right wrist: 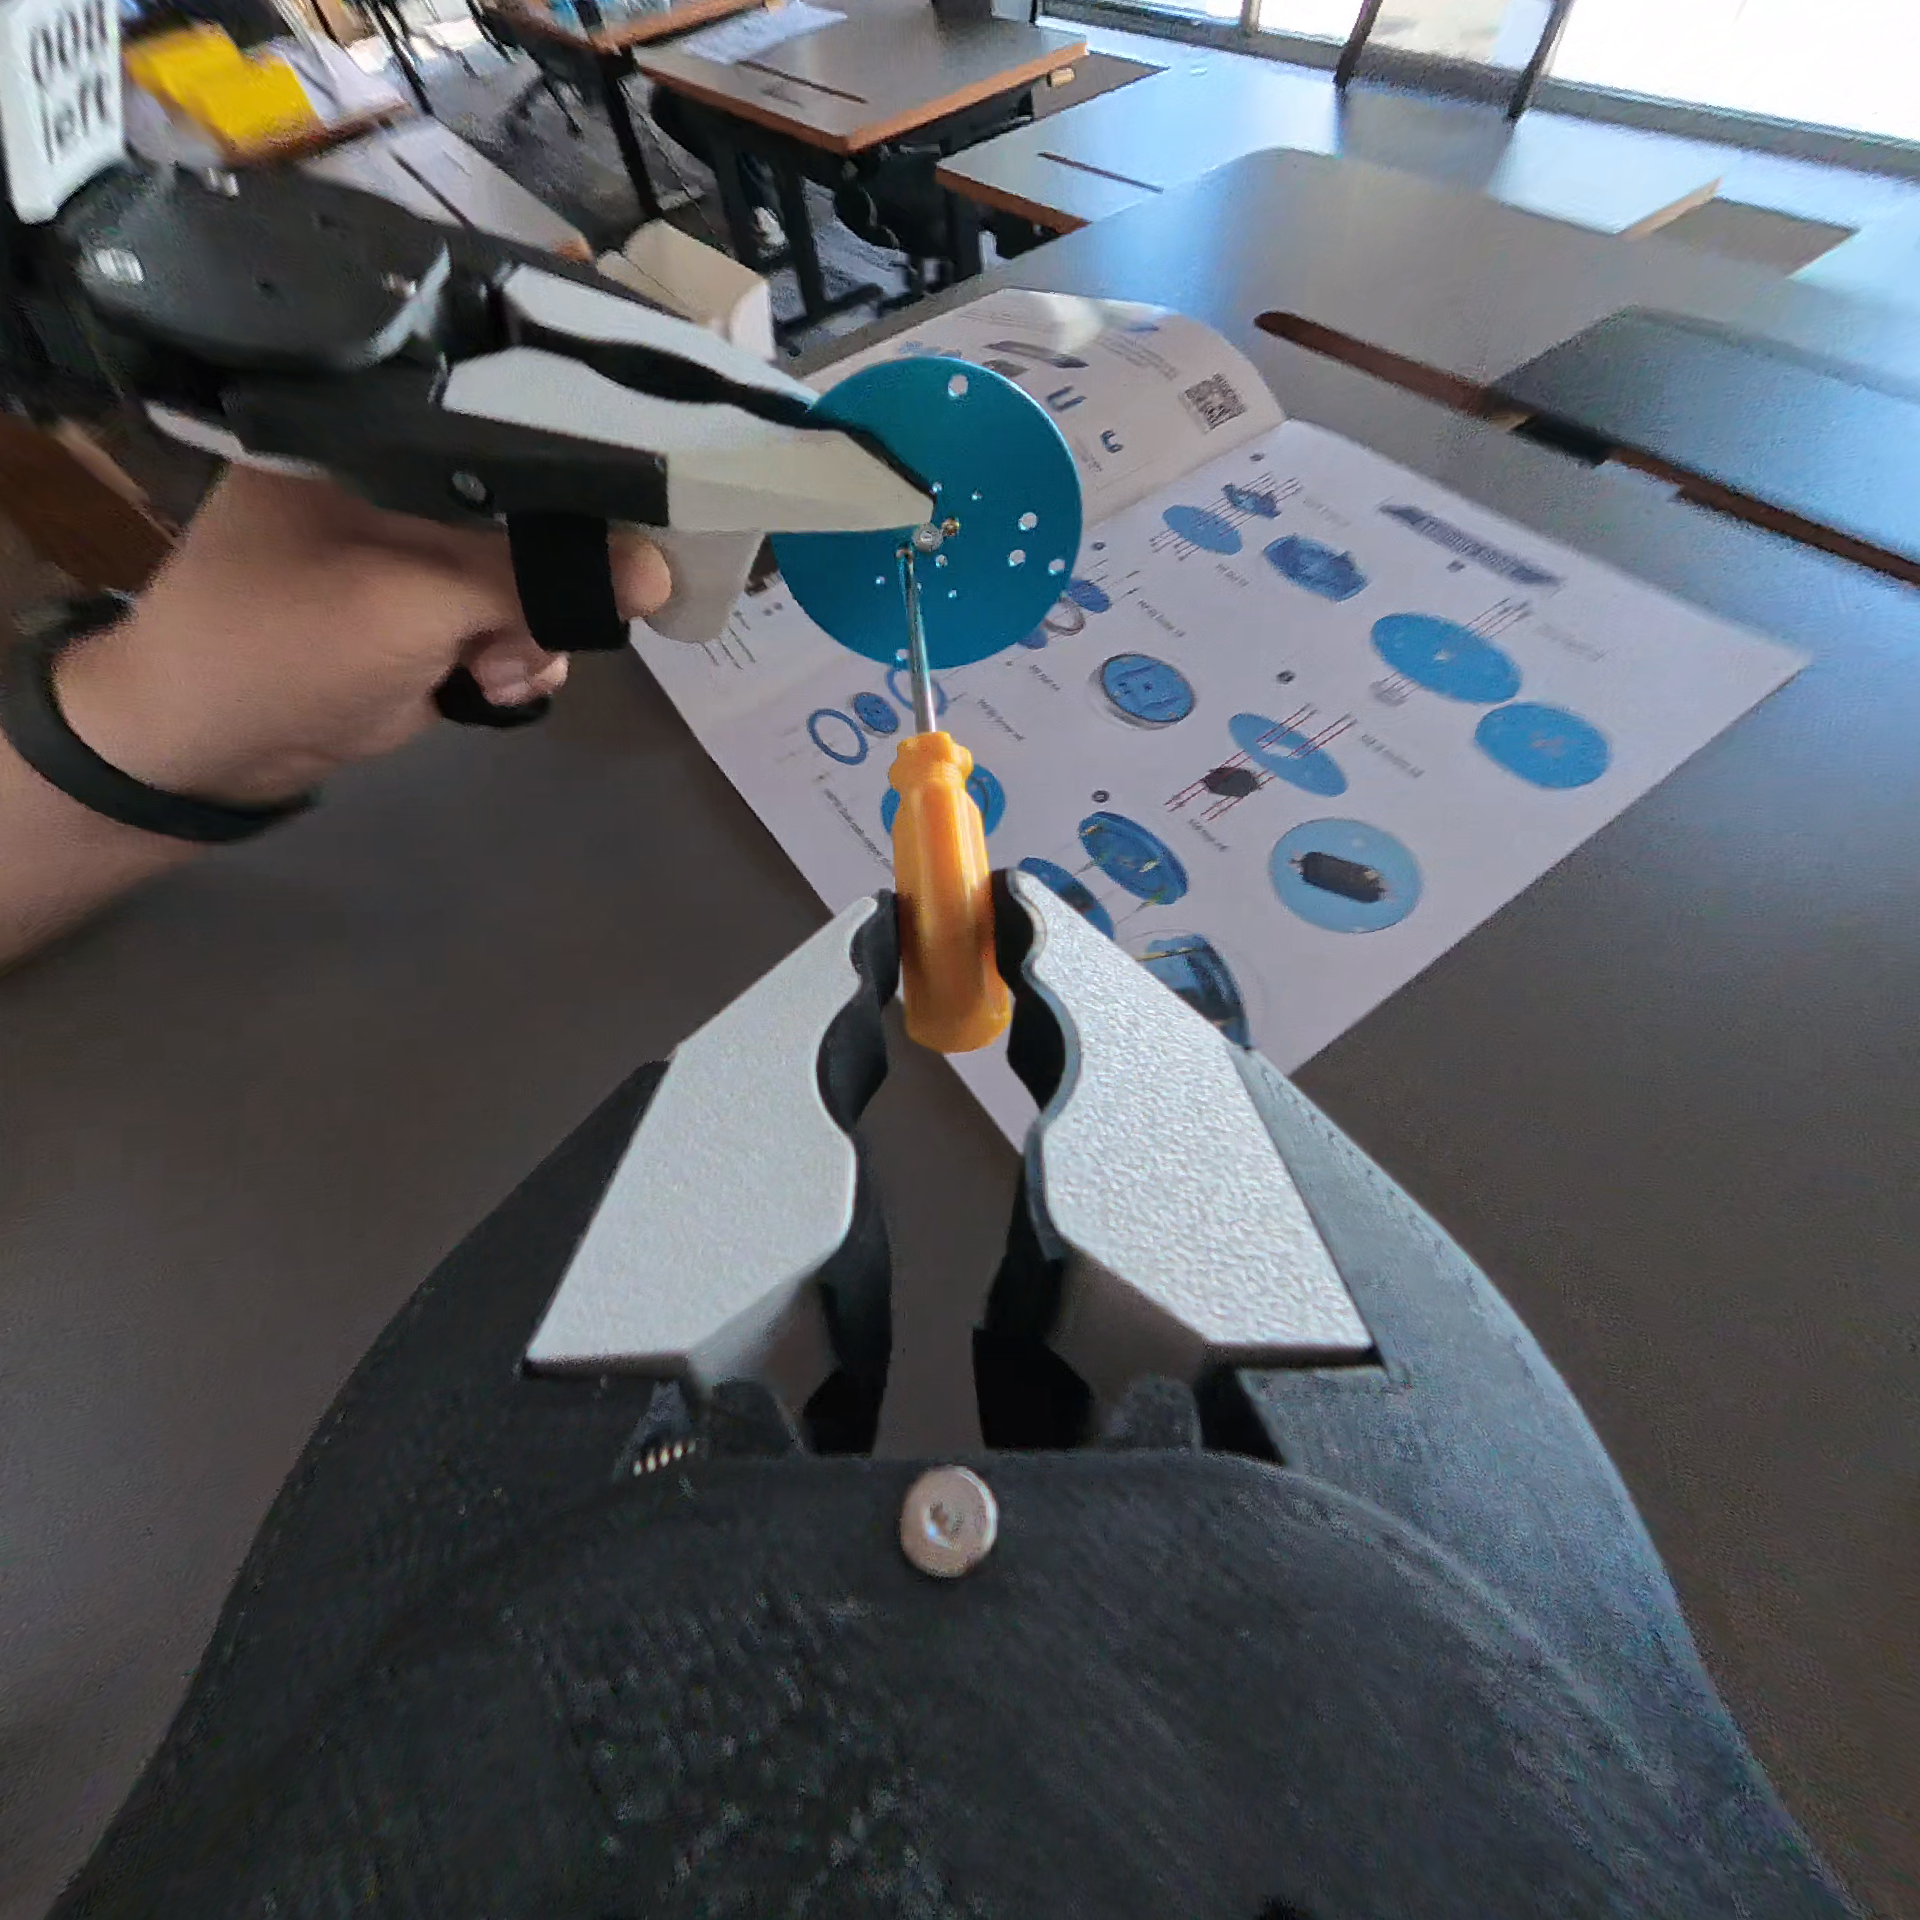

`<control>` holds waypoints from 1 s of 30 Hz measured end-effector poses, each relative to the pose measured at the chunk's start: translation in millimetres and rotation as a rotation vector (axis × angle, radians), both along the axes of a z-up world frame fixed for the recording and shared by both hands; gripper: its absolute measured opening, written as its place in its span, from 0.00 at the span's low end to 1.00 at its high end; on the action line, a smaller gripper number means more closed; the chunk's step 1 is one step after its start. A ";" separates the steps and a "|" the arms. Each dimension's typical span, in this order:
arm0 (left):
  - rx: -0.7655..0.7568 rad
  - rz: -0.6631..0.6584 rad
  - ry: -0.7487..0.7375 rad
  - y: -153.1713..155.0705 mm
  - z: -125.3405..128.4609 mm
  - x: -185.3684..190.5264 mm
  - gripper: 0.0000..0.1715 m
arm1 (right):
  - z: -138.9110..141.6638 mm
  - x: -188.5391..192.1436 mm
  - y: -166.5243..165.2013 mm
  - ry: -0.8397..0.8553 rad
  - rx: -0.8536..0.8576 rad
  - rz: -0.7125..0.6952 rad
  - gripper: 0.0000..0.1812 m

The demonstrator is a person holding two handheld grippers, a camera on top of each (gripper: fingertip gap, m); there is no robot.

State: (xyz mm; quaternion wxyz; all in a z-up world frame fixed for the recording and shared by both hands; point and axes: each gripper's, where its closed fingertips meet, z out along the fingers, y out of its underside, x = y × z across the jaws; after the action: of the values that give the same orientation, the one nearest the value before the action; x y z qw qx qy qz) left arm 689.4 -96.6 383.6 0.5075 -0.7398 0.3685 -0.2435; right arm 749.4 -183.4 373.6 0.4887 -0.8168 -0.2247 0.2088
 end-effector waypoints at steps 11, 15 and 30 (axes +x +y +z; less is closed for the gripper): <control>0.188 0.069 0.120 12.7 11.1 -12.8 0.01 | 2.4 10.2 -1.5 -0.275 0.134 -0.007 0.10; 0.041 0.011 -0.034 7.7 16.0 -16.3 0.01 | -8.4 -5.0 -37.9 -0.244 0.053 0.291 0.10; -0.222 -0.284 -0.215 -54.8 19.9 18.5 0.01 | -58.2 35.2 -98.7 -0.220 -0.124 0.591 0.16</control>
State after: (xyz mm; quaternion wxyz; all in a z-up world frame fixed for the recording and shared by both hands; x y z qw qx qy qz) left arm 707.9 -151.5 403.5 0.4197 -0.7016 0.3840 -0.4292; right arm 784.7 -282.0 315.5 0.3290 -0.7621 -0.4904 0.2655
